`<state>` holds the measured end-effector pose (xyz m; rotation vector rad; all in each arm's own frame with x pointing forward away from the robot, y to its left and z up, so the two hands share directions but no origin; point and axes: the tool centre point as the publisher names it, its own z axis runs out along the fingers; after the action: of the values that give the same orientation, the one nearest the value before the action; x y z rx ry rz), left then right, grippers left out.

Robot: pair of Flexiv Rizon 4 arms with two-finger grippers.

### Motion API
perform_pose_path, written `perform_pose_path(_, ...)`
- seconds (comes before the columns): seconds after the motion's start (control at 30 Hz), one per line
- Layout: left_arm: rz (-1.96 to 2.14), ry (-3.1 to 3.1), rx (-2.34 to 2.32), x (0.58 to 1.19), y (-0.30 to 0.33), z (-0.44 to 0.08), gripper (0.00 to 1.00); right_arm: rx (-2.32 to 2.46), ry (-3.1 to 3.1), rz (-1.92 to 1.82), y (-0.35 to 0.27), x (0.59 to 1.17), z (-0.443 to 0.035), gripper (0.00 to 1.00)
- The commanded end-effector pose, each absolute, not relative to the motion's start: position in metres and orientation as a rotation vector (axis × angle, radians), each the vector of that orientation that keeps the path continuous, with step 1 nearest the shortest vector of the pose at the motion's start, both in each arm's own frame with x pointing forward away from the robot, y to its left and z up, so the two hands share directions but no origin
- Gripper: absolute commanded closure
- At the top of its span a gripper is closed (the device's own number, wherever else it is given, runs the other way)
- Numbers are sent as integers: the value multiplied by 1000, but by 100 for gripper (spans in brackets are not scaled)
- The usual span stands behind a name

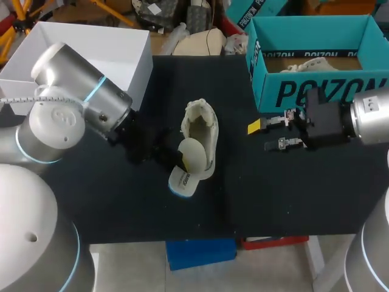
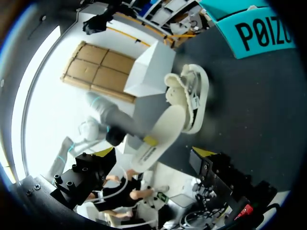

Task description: Take the shoe out of the shoebox, open the shoe tongue, remove and reinsert the insole, then place the shoe into the shoebox

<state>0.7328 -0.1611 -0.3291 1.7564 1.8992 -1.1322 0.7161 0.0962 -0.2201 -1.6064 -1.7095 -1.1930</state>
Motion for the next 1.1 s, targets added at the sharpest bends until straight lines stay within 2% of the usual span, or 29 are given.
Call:
perform_pose_path(0.03,-1105,1939,1809,742,-172,-336,100,-1607,-1710,-1190,97,716,-220,0)
perform_pose_path(1.1,-1124,1982,1774,791,-192,-367,100,-1607,-1710,-1190,97,716,-220,0)
